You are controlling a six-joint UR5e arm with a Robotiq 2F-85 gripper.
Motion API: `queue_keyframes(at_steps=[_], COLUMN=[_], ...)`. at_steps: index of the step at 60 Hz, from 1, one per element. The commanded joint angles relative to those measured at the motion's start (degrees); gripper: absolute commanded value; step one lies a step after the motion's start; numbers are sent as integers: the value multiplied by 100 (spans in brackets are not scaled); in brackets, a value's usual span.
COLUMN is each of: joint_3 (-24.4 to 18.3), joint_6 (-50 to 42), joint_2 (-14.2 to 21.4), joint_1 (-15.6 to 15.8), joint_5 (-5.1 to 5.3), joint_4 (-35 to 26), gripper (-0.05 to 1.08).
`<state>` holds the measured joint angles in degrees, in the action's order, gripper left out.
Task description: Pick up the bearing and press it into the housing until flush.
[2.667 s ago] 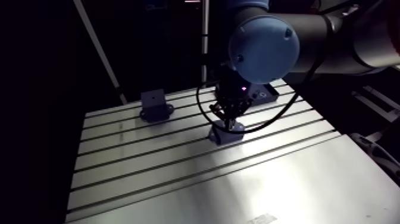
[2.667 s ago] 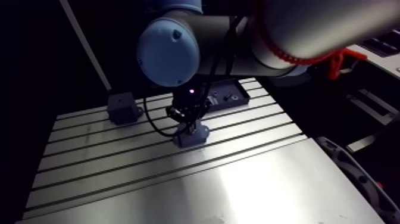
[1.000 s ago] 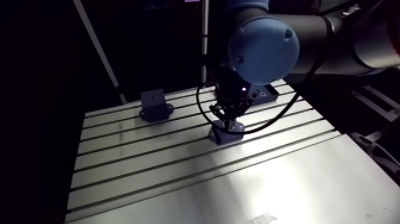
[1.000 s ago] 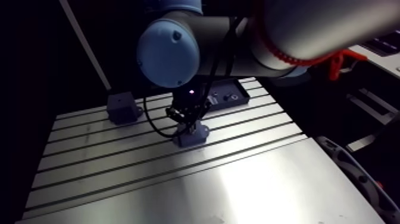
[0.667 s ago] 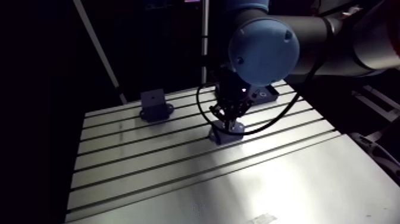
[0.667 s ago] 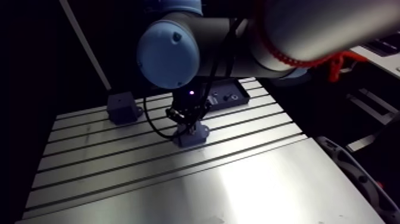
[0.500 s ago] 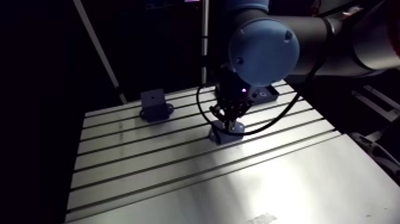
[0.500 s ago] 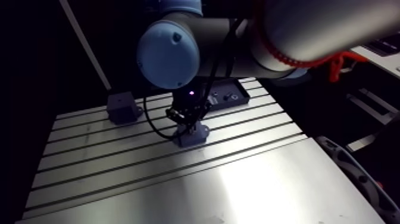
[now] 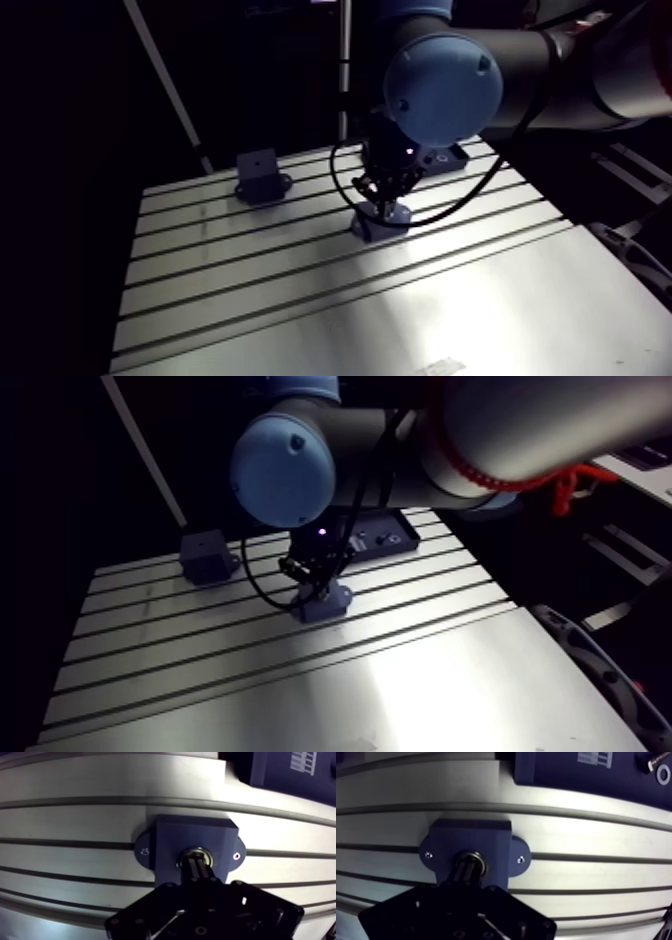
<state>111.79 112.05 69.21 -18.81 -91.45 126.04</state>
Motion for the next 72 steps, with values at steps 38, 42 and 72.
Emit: queue_keyframes(at_steps=[38,42,72], joint_3=[49,42,34], joint_6=[-3,-3,-11], joint_2=[9,9,83], joint_1=[-1,0,0], joint_5=[-9,-9,0], joint_4=[4,4,-3], gripper=[108,107,108])
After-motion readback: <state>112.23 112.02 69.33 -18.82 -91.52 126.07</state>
